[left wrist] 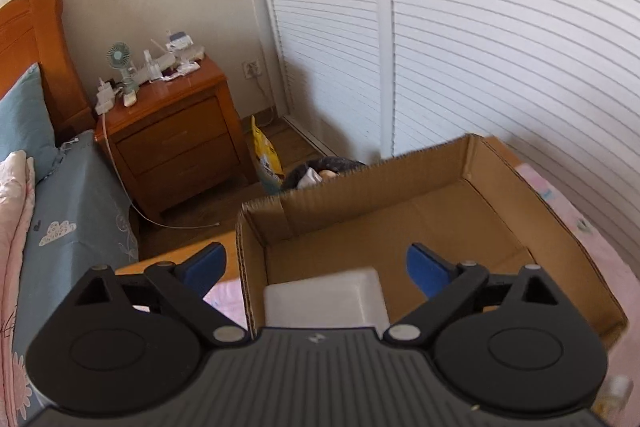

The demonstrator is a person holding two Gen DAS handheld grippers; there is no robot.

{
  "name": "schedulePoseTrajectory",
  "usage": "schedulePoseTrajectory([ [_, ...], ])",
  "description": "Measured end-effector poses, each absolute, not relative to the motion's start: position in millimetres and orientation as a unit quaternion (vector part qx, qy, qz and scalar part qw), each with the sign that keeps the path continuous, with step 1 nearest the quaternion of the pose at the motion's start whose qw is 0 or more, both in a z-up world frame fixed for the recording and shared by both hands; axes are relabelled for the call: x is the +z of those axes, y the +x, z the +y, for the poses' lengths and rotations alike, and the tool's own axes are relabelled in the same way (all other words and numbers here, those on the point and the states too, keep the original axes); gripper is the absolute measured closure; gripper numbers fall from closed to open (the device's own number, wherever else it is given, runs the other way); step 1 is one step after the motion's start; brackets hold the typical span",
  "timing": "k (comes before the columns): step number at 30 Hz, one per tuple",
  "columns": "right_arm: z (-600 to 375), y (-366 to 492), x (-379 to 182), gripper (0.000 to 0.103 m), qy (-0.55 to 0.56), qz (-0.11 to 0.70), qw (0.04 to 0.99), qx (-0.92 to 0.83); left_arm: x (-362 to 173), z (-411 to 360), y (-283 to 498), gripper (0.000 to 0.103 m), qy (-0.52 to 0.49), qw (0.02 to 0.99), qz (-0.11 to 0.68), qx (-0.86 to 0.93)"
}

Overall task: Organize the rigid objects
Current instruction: 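Carry both objects over cardboard box and open left gripper to drop white box, then open right gripper to drop grey elephant into cardboard box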

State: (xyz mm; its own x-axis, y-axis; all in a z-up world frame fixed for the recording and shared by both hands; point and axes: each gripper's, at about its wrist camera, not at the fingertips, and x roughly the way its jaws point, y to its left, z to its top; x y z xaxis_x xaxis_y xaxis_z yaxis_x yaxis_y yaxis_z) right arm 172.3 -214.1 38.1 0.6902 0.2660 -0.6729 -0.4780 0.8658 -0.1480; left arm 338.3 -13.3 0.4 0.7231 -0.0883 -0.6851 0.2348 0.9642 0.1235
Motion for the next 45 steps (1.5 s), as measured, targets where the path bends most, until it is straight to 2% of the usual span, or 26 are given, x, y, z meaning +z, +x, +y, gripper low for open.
schedulePoseTrajectory([
  [9,-202.2,181.6,39.8,0.024,-0.154,0.342,0.903,0.208,15.2,3.6,278.7,0.004,0.059,0.927,0.342,-0.141],
  [14,-196.3,191.8,40.8,0.024,-0.147,0.346,0.903,0.206,16.7,17.0,244.4,0.002,0.047,0.936,0.329,-0.113],
  [35,-156.5,321.2,29.0,0.023,-0.114,0.394,0.899,0.153,-43.5,44.9,126.2,0.001,0.025,0.929,0.36,-0.082],
  [37,-153.4,330.3,28.6,0.019,-0.112,0.386,0.905,0.141,-43.7,45.7,119.0,0.001,0.021,0.931,0.356,-0.078],
  [38,-152.0,334.3,28.1,0.009,-0.112,0.384,0.906,0.137,-43.4,46.3,117.5,0.001,0.016,0.932,0.354,-0.075],
  [40,-151.4,338.9,26.9,0.0,-0.109,0.381,0.909,0.129,-43.3,47.1,114.2,0.001,0.007,0.934,0.35,-0.075],
  [45,-154.9,328.6,28.1,0.0,-0.098,0.384,0.908,0.134,-41.7,48.4,110.6,0.001,-0.006,0.935,0.347,-0.075],
])
